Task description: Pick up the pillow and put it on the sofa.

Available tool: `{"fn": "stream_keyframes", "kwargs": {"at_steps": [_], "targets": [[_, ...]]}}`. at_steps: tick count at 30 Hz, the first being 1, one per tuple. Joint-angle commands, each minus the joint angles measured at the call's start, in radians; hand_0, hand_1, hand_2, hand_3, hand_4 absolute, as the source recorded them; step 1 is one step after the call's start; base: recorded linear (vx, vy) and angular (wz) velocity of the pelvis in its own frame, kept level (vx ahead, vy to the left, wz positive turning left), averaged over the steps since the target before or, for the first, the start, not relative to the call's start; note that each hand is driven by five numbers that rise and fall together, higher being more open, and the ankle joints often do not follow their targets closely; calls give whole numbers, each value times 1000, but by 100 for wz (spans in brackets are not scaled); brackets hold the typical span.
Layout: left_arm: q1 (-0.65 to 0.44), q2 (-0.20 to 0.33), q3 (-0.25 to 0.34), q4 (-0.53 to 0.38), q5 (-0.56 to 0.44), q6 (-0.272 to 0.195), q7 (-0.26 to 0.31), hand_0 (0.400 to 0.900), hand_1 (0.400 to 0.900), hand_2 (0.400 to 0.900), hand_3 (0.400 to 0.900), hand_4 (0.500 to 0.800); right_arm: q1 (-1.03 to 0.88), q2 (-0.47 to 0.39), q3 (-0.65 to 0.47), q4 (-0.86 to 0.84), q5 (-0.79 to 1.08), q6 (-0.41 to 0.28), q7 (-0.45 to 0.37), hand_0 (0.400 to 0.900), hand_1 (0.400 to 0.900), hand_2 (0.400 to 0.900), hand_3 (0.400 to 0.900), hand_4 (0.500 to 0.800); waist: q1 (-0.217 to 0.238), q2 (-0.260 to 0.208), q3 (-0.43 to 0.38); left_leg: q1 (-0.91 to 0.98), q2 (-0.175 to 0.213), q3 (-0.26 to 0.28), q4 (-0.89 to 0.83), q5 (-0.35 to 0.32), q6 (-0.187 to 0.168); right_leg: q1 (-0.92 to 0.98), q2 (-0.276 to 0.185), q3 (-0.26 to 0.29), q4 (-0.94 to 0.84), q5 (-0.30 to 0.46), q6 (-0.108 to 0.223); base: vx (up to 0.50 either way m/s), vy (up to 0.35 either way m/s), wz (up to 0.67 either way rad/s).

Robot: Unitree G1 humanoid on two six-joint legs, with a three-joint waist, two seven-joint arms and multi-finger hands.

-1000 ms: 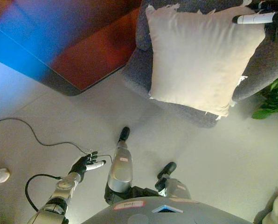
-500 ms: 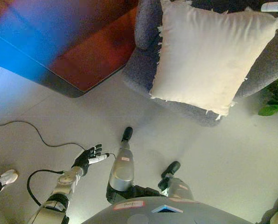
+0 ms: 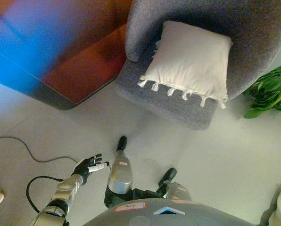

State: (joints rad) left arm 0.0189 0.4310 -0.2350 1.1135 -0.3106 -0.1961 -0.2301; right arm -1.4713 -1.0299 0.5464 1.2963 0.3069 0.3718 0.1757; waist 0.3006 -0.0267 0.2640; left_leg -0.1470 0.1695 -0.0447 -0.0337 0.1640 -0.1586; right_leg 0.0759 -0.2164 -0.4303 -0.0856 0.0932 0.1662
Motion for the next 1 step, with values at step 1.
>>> {"fn": "stream_keyframes", "kwargs": {"at_steps": [1], "targets": [[58,13,-17,57,32,-30,1,900,900,900,900,800,-77,-116,107,-35,-37,-24,39,900,900,900,900,800,10,-22,-145,40,19,18,-46,-28,-4,46,-23,10,69,-78,3,0,0,0]]}}
